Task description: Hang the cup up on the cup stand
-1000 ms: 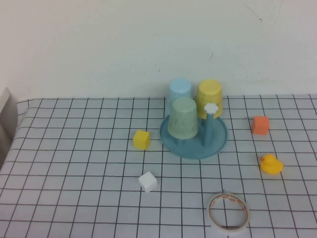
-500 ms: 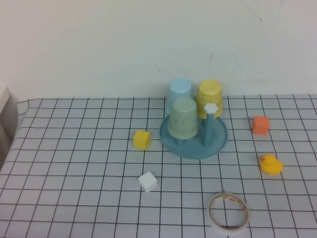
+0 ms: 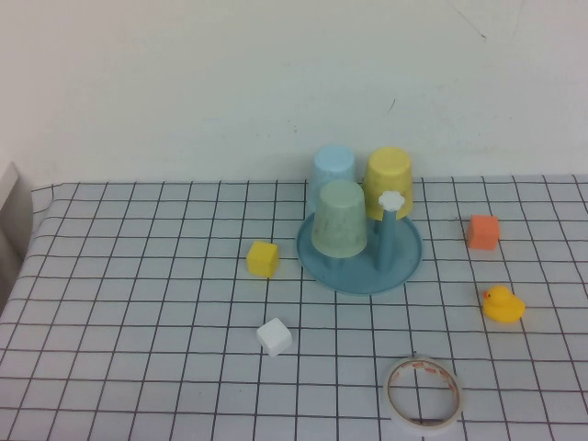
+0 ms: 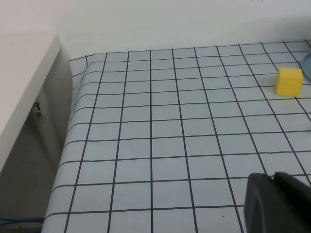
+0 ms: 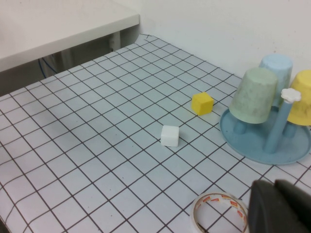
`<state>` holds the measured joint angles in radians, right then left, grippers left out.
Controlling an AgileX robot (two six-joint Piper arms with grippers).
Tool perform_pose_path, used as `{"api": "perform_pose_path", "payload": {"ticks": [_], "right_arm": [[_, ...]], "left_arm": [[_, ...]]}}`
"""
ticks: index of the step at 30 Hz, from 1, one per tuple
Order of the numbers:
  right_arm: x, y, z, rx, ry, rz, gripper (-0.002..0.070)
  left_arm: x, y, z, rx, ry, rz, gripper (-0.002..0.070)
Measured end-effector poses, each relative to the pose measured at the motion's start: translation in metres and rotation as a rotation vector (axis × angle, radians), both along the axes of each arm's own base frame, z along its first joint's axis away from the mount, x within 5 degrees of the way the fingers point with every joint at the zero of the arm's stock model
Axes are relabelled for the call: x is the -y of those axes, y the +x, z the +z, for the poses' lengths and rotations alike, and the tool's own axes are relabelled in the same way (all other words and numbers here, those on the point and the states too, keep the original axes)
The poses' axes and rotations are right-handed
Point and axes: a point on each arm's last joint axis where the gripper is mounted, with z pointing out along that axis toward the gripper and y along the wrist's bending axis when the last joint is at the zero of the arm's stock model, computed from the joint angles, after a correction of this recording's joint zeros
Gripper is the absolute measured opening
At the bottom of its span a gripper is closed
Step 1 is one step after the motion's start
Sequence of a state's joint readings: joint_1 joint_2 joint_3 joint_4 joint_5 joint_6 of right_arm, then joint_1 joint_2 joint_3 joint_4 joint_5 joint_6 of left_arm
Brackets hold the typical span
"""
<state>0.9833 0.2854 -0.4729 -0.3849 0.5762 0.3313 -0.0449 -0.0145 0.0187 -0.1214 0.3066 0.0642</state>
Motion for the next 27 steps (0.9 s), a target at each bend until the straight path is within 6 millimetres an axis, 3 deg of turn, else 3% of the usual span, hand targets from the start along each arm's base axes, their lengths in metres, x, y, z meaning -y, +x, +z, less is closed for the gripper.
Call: {"api": "perform_pose_path", "payload": {"ticks": [27], "right_arm": [[0.0, 0.0, 0.0, 0.0, 0.0, 0.0, -0.0001]], "left_arm": [[0.0004, -0.0001, -0.0001, 0.002, 0.035, -0.014, -0.0001]]}}
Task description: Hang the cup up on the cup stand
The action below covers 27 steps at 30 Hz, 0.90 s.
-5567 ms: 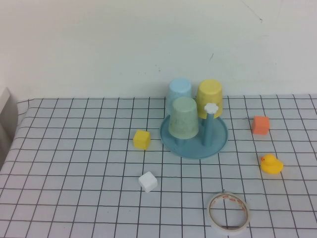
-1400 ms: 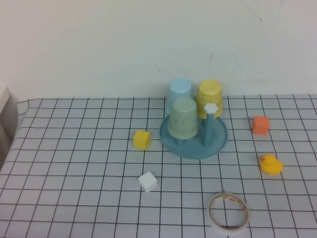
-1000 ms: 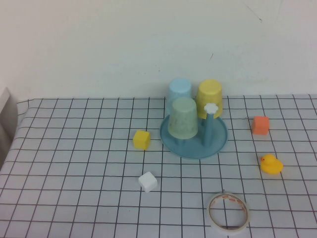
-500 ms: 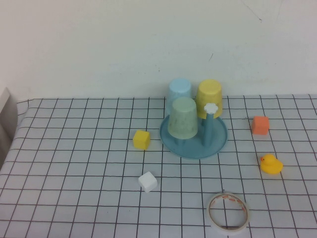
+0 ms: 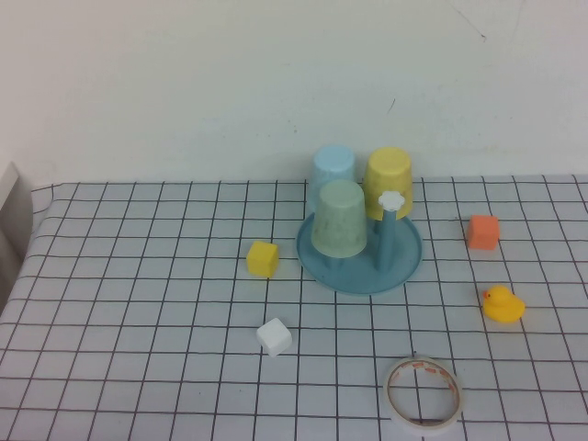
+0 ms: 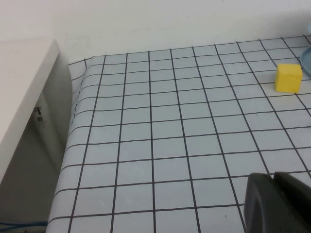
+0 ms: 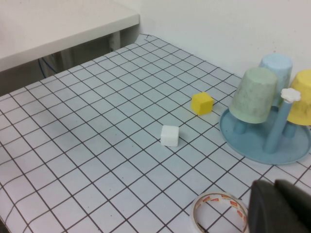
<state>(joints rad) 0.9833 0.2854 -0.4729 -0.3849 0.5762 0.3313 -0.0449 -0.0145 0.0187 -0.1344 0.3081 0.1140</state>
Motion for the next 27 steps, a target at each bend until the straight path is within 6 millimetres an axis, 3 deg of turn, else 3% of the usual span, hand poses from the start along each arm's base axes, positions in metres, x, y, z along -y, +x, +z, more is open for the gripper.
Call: {"api": "perform_pose_path", "payload": {"ticks": [27], "right_arm": [[0.0, 0.0, 0.0, 0.0, 0.0, 0.0, -0.0001]], "left_arm": [[-0.0012, 0.0001, -0.0001, 0.002, 0.045, 0.001, -0.0001]]}}
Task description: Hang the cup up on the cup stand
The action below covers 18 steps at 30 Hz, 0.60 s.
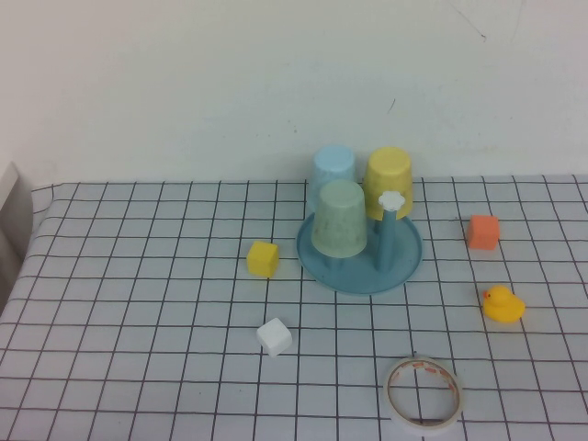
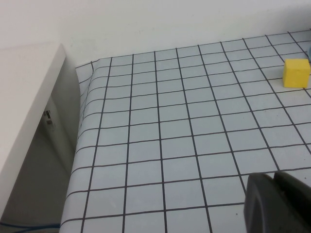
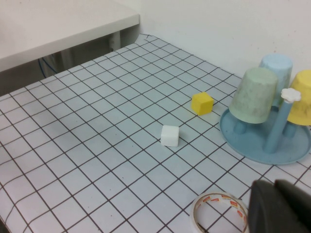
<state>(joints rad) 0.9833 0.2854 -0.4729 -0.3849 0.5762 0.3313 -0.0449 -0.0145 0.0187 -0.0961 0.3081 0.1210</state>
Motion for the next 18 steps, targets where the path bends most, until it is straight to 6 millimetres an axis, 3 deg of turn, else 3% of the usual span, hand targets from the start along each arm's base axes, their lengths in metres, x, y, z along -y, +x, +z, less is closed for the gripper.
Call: {"api": "perform_pose_path", "payload": {"ticks": [18], "right_arm": [[0.0026, 0.0019, 0.0, -0.001, 0.001, -0.053, -0.0001]], "left_arm": [[0.0, 0.0, 0.0, 0.0, 0.0, -0.001, -0.0001]]}}
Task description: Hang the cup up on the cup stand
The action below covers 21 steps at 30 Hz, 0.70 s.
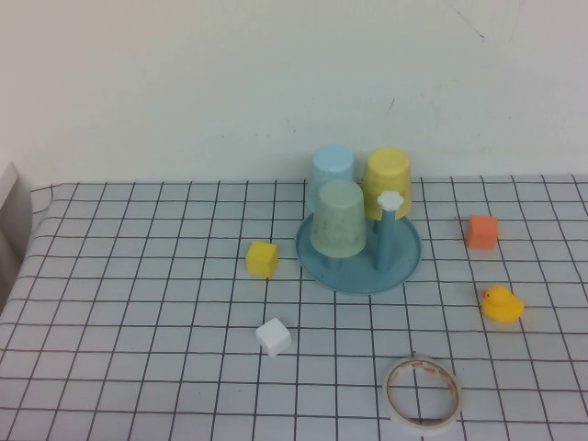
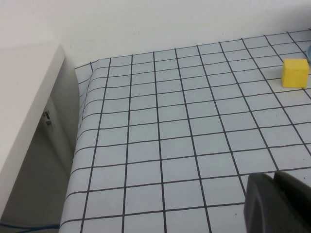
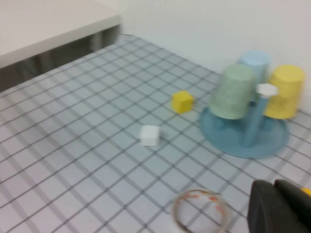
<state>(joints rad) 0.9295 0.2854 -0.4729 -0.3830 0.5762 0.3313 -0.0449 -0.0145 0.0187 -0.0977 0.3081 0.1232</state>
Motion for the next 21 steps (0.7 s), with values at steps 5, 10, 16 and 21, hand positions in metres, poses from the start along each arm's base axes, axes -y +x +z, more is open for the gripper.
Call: {"api": "perform_pose_path", "payload": {"ticks": [5, 10, 16, 21], "right_arm": [[0.018, 0.009, 0.0, 0.0, 0.0, -0.315, -0.0001], [0.039, 0.011, 0.0, 0.001, -0.001, -0.665, -0.0001], [0.056, -0.006, 0.004, 0.073, 0.034, -0.945, -0.0001], [0.059, -0.019, 0.006, 0.125, 0.055, -1.019, -0.0001]], "left_arm": [[0.0, 0.0, 0.0, 0.0, 0.0, 0.0, -0.0001], [0.0, 0.0, 0.0, 0.0, 0.0, 0.0, -0.0001], [0.0, 0.0, 0.0, 0.0, -0.002, 0.0, -0.0001], [0.0, 0.0, 0.0, 0.0, -0.002, 0.0, -0.0001]]}}
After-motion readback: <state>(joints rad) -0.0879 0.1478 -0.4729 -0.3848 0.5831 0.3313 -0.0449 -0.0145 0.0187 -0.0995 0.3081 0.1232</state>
